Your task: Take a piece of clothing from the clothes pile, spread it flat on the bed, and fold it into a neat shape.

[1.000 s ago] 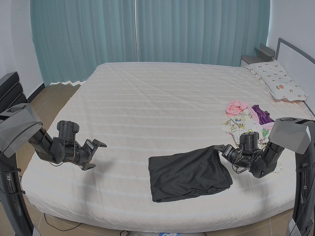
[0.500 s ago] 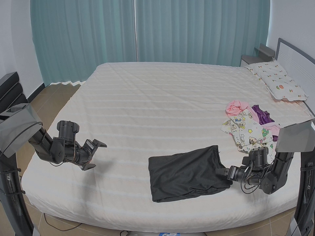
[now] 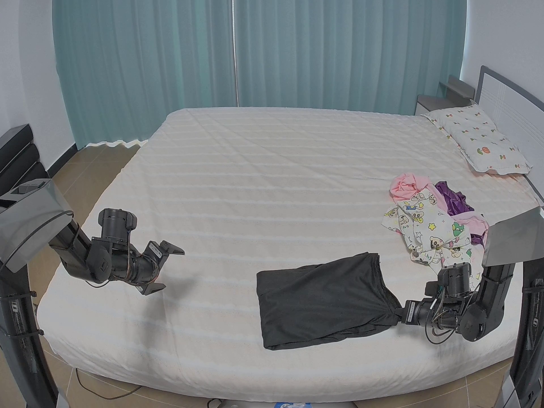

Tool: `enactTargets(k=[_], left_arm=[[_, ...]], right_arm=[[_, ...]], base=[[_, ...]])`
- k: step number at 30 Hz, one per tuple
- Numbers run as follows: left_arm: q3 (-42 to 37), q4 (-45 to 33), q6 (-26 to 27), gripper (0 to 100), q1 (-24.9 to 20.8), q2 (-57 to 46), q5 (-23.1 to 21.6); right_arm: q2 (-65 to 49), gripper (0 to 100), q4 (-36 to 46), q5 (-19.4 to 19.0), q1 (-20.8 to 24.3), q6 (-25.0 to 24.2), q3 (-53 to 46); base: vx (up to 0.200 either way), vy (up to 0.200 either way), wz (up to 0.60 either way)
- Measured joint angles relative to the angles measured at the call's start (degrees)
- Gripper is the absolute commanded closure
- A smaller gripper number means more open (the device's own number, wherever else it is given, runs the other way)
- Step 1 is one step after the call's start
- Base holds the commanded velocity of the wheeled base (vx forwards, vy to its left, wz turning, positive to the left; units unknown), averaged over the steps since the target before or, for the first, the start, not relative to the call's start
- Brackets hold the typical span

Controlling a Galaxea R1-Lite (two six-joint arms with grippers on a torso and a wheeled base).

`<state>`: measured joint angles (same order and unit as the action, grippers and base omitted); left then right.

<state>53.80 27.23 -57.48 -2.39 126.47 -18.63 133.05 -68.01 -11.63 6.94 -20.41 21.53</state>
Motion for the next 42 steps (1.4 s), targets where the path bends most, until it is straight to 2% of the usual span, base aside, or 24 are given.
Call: enactTargets(k=[4,5,15,23,27,34,35,42], left_arm=[[0.00,0.00,0.00,0,0.00,0.00,-0.01],[0.00,0.00,0.02,0,0.00,0.00,-0.01],[0.00,-0.02,0.00,0,0.00,0.00,-0.01],[0.00,0.00,0.00,0,0.00,0.00,-0.01],[0.00,0.00,0.00,0,0.00,0.00,0.00],[0.00,0.00,0.00,0,0.00,0.00,0.00],[0.00,0.00,0.02,0,0.00,0.00,0.00],[0.00,0.00,0.02,0,0.00,0.00,0.05]], right_arm=[[-0.55,100,-0.09,-2.27,-0.55,0.16,-1.13],[-0.66,0,-0.09,-2.49,-0.66,0.16,-1.39],[-0.88,0,-0.55,-3.25,-1.23,0.10,-1.58],[-0.69,0,-1.82,-2.79,-1.88,-3.05,4.62],[0.44,0,-0.22,-0.99,-0.96,-6.35,9.86],[4.46,0,5.12,3.78,1.85,-11.14,24.75],[5.12,100,5.55,4.19,2.16,-11.53,26.39],[9.97,100,9.55,6.02,3.69,-13.91,35.41]], base=[[0.000,0.000,0.00],[0.000,0.000,0.00],[0.000,0.000,0.00],[0.000,0.000,0.00],[0.000,0.000,0.00],[0.000,0.000,0.00],[0.000,0.000,0.00],[0.000,0.000,0.00]])
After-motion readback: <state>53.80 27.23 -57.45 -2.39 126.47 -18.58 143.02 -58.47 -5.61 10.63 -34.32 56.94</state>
